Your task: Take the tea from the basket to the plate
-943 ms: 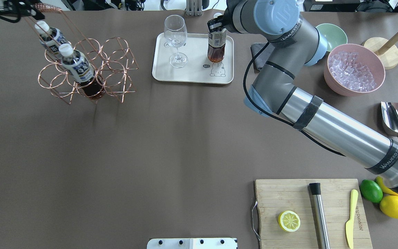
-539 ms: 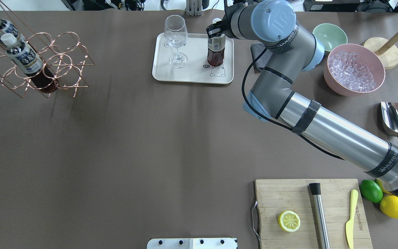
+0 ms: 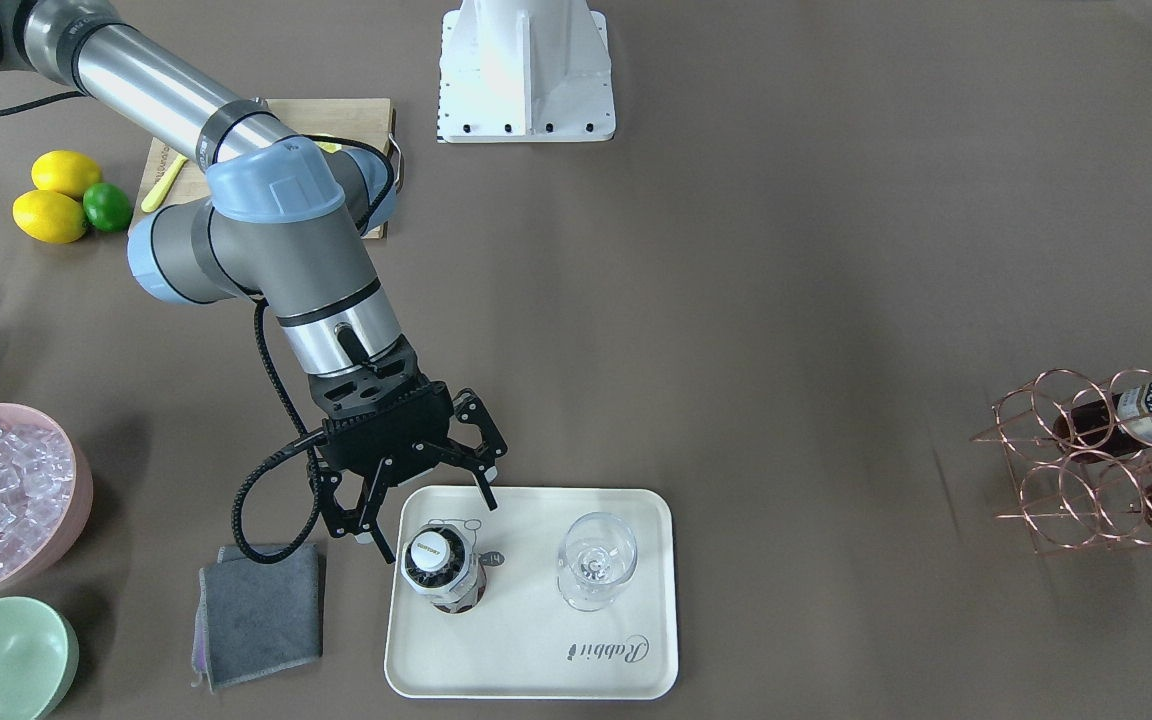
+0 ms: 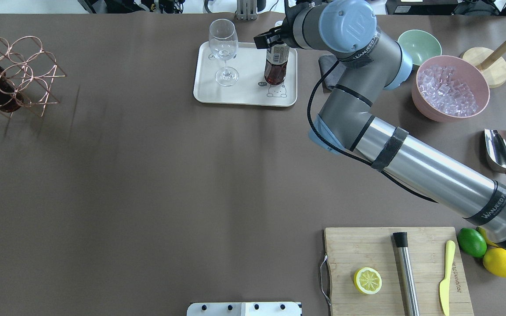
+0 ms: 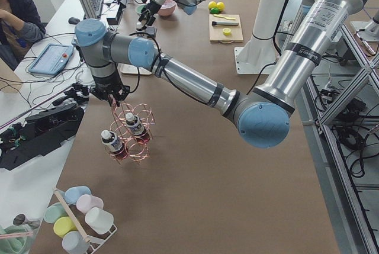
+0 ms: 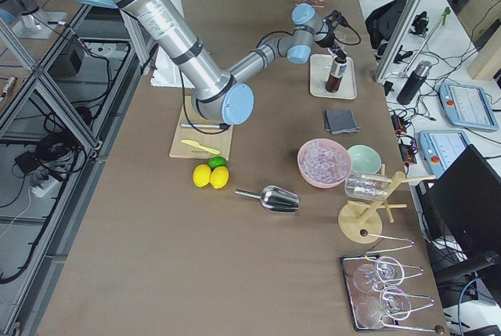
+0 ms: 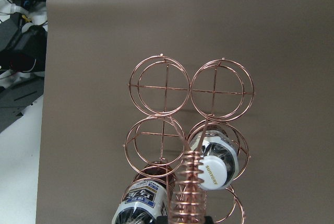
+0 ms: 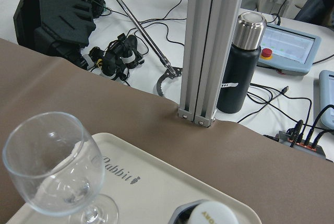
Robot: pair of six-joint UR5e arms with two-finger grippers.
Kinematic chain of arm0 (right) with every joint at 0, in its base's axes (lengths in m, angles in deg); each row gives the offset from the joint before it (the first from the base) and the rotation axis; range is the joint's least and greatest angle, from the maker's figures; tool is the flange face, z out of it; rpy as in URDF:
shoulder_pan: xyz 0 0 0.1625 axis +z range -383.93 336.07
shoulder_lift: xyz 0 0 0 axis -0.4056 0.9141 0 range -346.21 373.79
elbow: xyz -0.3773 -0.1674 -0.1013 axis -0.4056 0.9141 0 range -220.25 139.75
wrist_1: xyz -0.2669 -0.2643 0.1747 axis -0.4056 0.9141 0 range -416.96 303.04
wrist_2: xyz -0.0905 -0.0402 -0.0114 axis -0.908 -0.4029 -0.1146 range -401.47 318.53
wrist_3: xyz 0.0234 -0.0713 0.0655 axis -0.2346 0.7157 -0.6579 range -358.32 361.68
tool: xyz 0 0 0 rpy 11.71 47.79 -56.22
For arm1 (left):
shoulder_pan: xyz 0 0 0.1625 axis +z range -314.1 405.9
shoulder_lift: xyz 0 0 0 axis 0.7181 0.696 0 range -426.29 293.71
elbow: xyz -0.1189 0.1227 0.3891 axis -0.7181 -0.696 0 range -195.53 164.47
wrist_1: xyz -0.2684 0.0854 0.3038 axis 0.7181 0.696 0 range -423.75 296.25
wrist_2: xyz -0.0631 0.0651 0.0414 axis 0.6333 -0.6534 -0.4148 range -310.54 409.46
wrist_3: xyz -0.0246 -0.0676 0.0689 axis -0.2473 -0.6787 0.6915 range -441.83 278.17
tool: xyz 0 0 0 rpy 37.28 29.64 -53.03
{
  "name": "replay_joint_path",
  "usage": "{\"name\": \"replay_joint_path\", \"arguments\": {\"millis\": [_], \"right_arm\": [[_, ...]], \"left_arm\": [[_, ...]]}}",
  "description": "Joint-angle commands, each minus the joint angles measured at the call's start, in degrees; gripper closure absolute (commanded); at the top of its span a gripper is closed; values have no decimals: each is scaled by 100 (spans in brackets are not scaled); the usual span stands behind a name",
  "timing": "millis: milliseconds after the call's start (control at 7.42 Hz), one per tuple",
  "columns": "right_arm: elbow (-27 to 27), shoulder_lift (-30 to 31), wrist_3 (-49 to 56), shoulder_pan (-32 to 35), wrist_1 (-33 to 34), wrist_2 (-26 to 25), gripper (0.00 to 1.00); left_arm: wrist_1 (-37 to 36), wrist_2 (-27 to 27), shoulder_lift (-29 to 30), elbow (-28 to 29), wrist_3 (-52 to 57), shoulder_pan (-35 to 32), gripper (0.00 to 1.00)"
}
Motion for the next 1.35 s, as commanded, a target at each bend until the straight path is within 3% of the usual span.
{"name": "replay_joint_path", "arguments": {"millis": [0, 135, 270, 674, 809, 943, 1213], "right_arm": [[-142, -8, 56, 184, 78, 138, 0], [-335, 26, 4, 368, 148, 383, 0], [-867, 96, -5, 613, 776, 698, 0], [-3607, 1489, -672, 887, 3121, 868, 0], [-3893, 2130, -986, 967, 3355, 1025, 0], [-3853, 2606, -1398, 1028, 3348, 1575, 0], [-3782, 3712, -1342, 1117, 3305, 2036, 0]], "left_arm": [[260, -20, -24, 681, 101, -148, 100], [278, -20, -24, 839, 118, -148, 100], [409, -28, -24, 937, 136, -148, 100], [691, -37, -24, 1140, 136, -148, 100], [692, -37, -24, 1140, 136, -139, 100], [700, -37, -24, 1140, 136, -139, 100], [753, -37, -24, 1131, 136, -139, 100]]}}
